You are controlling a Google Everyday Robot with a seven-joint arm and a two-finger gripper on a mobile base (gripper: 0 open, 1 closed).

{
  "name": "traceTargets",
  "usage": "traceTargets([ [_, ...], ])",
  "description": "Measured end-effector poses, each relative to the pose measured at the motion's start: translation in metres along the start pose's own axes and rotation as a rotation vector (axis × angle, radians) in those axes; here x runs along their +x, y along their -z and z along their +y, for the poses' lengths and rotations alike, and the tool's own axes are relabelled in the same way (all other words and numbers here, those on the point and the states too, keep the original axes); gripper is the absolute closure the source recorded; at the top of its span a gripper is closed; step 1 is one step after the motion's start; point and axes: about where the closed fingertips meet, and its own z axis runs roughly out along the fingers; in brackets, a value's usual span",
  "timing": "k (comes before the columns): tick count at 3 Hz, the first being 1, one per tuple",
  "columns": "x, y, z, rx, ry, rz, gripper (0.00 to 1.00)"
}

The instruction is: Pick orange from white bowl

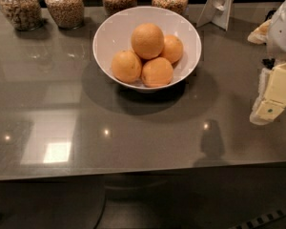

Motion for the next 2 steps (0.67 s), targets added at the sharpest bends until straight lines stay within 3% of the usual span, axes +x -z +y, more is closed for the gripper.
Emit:
traceTargets([
  [1, 0.0, 0.0, 0.0, 0.0, 0.0, -0.001, 0.0],
  [2, -0.018, 0.0, -0.01, 0.013, 0.008, -0.109, 0.0],
])
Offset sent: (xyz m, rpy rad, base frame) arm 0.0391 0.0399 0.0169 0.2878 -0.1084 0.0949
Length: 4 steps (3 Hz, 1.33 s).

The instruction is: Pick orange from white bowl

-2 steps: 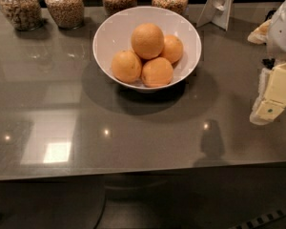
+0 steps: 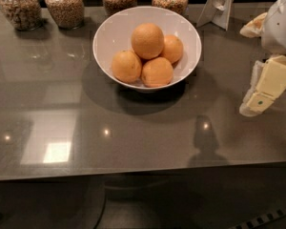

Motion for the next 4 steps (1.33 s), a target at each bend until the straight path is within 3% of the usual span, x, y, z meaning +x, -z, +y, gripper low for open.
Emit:
traceTargets([
  [1, -0.047, -0.011, -0.021, 0.006, 0.014, -0.188, 0.0],
  [3, -0.123, -0.032, -0.083, 0.003, -0.017, -0.461, 0.0],
  [4, -0.123, -0.032, -0.083, 0.003, -0.017, -0.461, 0.0],
])
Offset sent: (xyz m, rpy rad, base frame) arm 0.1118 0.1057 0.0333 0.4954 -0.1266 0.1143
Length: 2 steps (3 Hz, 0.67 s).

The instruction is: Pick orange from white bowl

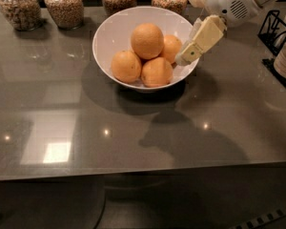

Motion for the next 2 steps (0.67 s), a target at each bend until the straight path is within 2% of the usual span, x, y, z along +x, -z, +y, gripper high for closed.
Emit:
traceTargets([
  [1, -0.005, -0.007, -0.008, 0.02, 0.008, -0.032, 0.0],
  [2, -0.016, -0.033, -0.026, 0.009, 0.017, -0.096, 0.0],
])
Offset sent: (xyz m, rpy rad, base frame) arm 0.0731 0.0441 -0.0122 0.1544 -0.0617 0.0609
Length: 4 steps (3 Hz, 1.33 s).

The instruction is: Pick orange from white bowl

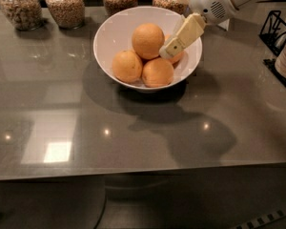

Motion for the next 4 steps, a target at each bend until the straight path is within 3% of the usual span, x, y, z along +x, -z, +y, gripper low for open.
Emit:
traceTargets([
  [2, 0.01, -0.052, -0.02, -0.074, -0.03, -0.032, 0.0],
  [3, 0.02, -0.07, -0.021, -0.108, -0.053, -0.027, 0.11],
  [4, 0.025, -0.082, -0.026, -0.126, -0.066, -0.033, 0.14],
])
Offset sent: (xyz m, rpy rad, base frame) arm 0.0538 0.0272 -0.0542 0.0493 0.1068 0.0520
